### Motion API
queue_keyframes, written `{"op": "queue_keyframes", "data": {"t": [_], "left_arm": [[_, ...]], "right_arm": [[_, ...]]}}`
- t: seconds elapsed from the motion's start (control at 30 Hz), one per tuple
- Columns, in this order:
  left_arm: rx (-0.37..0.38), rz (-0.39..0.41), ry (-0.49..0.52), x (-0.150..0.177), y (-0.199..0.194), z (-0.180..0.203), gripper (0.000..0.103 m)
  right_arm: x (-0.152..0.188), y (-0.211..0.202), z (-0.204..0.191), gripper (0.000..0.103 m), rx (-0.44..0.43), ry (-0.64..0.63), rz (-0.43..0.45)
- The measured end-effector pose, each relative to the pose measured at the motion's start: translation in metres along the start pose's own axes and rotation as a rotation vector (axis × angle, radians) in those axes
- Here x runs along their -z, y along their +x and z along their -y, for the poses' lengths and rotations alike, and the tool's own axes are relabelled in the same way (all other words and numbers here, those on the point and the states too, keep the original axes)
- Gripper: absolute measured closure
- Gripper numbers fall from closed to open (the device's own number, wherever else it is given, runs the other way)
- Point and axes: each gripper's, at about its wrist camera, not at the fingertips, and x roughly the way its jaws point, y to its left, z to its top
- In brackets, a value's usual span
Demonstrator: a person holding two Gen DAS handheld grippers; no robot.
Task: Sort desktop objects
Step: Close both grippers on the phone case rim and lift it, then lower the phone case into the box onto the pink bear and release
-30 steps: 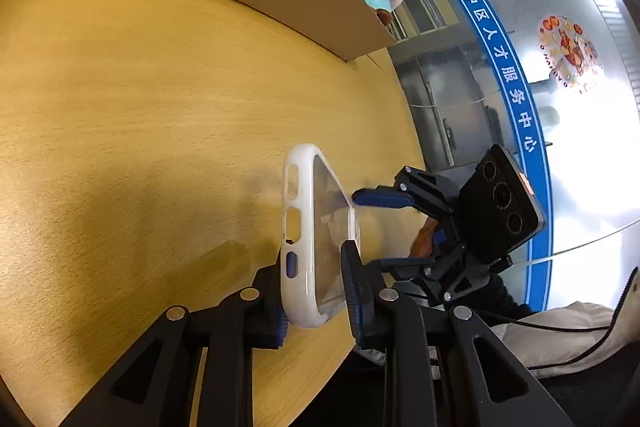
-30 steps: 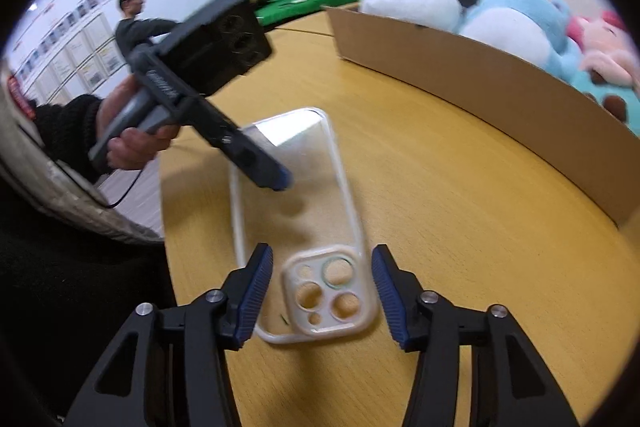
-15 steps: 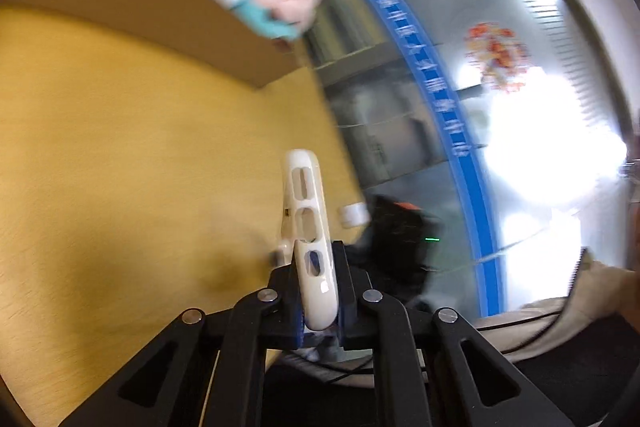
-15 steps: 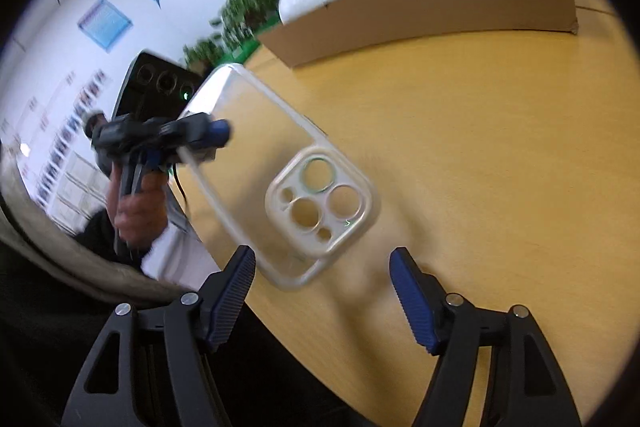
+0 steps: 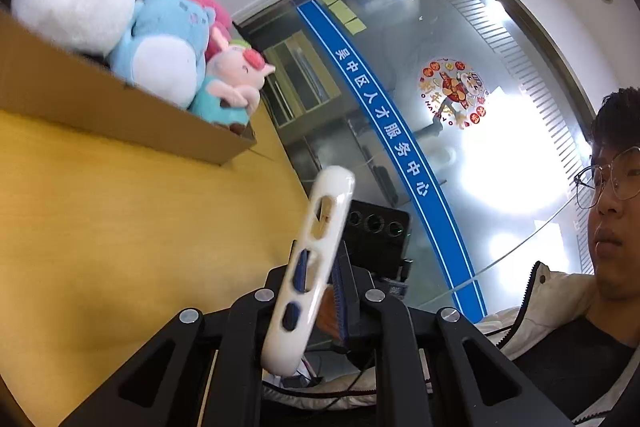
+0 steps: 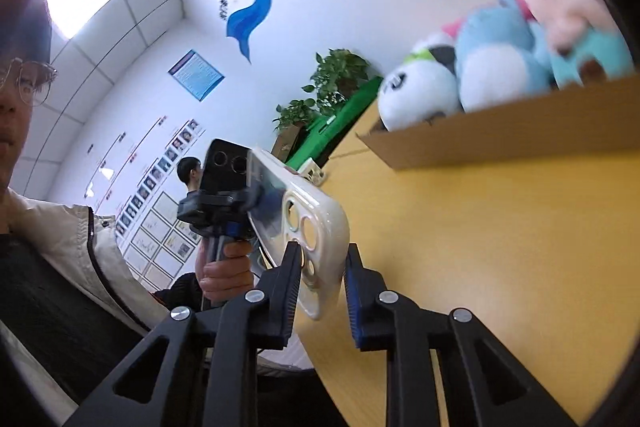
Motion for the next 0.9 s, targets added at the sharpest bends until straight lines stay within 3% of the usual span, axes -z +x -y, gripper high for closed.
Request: {"op": "queue_keyframes", "data": {"t": [0.27,0.5,0.63,0.73,0.9], "left_arm": [[-0.025,-0.008,0.143,-0.066,0.003,0.015,0.085],[-0.107,-0.030,0.276,-0.137,0.016,0.025,0.076],[-0.178,-0.048,0.326,-0.188,0.027,0.021,0.066],[-0.232,-0.066,0.327,-0.232,0.034,0.011,0.062],[-0.288,-0.078,0.272,-0.317,0.049,-0.030,0.062]], "right_arm": [[-0.068,0.005,-0.004,0.085,-0.014,-0.138,0.011],[-0.132,0.014,-0.003,0.085,0.047,-0.238,-0.011],[-0.176,0.018,0.005,0.085,0.099,-0.273,-0.022],[-0.215,0.025,0.018,0.085,0.137,-0.268,-0.035],[-0.290,0.052,0.086,0.084,0.187,-0.155,-0.075]]}}
